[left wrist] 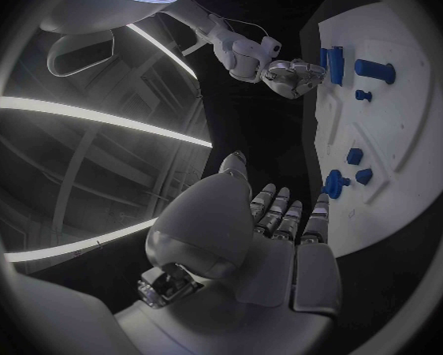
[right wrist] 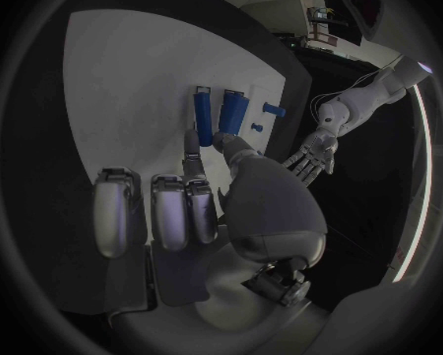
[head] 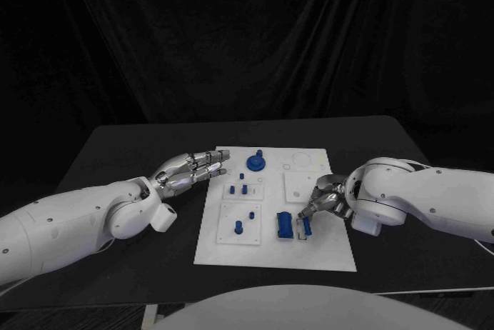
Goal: Assemble the parts on the task board
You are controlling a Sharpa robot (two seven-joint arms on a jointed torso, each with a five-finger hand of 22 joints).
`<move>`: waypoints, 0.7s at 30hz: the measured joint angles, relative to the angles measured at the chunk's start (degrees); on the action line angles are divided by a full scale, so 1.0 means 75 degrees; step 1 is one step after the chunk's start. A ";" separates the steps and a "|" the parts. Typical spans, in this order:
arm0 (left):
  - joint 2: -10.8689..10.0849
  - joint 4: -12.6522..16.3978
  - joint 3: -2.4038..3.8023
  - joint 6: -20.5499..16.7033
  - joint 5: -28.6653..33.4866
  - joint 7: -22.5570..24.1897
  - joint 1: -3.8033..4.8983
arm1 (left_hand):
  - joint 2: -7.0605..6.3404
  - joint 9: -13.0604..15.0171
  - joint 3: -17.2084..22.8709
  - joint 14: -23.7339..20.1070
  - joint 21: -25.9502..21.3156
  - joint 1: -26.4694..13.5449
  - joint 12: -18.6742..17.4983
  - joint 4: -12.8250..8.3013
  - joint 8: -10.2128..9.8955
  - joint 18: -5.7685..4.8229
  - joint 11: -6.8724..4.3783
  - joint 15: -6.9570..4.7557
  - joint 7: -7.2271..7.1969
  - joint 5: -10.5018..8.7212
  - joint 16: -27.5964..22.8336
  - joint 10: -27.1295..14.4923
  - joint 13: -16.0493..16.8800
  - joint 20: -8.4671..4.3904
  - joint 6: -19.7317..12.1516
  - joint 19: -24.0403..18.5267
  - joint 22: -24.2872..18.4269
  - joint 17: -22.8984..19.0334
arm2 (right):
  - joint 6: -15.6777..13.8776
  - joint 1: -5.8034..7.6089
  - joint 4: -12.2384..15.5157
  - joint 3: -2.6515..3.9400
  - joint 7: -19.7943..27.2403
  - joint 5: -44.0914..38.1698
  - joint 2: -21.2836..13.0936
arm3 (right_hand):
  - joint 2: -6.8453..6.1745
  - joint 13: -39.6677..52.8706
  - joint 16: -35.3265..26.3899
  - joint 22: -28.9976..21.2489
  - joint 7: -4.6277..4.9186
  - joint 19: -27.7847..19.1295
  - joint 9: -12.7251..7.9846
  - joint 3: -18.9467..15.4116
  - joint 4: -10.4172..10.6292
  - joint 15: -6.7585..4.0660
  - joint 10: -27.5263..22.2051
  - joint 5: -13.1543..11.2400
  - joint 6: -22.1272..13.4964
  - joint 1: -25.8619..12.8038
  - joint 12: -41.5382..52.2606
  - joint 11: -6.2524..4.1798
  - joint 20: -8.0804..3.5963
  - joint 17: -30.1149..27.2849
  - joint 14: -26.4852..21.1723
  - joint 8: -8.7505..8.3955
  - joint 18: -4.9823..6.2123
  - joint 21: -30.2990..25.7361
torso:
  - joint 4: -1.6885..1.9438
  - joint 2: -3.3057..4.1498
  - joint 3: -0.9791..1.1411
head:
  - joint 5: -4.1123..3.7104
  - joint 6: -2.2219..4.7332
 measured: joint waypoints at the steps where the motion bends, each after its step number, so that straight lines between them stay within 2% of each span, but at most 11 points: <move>1: -0.0001 0.0000 0.0000 0.0000 0.0000 -0.0001 0.0000 | 0.0000 0.0000 0.0000 0.0000 0.0000 0.0000 0.0000 0.0000 0.0000 -0.0001 0.0000 0.0000 0.0000 0.0000 0.0000 0.0000 0.0000 0.0000 0.0000 0.0000 0.0000 0.0000 | -0.0011 0.0000 -0.0018 0.0000 0.0000 0.0004 0.0017 | 0.0000 0.0000 0.0000 0.0000 0.0000 0.0000 0.0000 0.0026 -0.0007 0.0000 0.0000 -0.0069 0.0000 0.0000 0.0000 0.0000 0.0000 0.0000 0.0000 0.0000 -0.0001 0.0000 | 0.0000 0.0000 0.0000 | 0.0000 0.0000; 11: -0.0009 0.0005 0.0000 0.0005 0.0000 -0.0010 -0.0001 | 0.0000 0.0000 0.0001 0.0000 0.0000 0.0000 0.0000 -0.0001 0.0000 0.0000 0.0000 0.0000 0.0000 0.0000 0.0000 0.0000 0.0000 0.0000 0.0000 0.0000 0.0000 0.0000 | -0.0054 -0.0022 -0.0118 0.0000 -0.0003 0.0010 0.0071 | -0.0009 0.0000 0.0000 0.0006 0.0001 0.0000 0.0000 0.0067 -0.0048 0.0009 0.0000 -0.0319 0.0000 -0.0069 0.0000 0.0000 0.0000 -0.0001 -0.0008 0.0000 0.0000 -0.0030 | 0.0001 0.0001 0.0000 | 0.0007 0.0000; 21: 0.0000 0.0003 0.0000 0.0016 0.0000 -0.0025 -0.0002 | 0.0000 0.0000 0.0022 0.0000 0.0000 0.0000 0.0000 -0.0022 0.0000 0.0000 0.0000 0.0000 0.0000 0.0000 0.0000 0.0000 0.0000 0.0000 0.0000 0.0000 -0.0001 0.0000 | -0.0051 -0.0040 -0.0125 -0.0002 -0.0004 0.0001 0.0098 | 0.0020 -0.0001 0.0000 0.0005 0.0013 0.0000 -0.0002 0.0080 -0.0061 0.0010 0.0000 -0.0372 -0.0011 -0.0099 0.0000 0.0000 0.0000 -0.0001 -0.0009 0.0031 0.0000 -0.0060 | 0.0000 0.0000 0.0000 | -0.0009 0.0000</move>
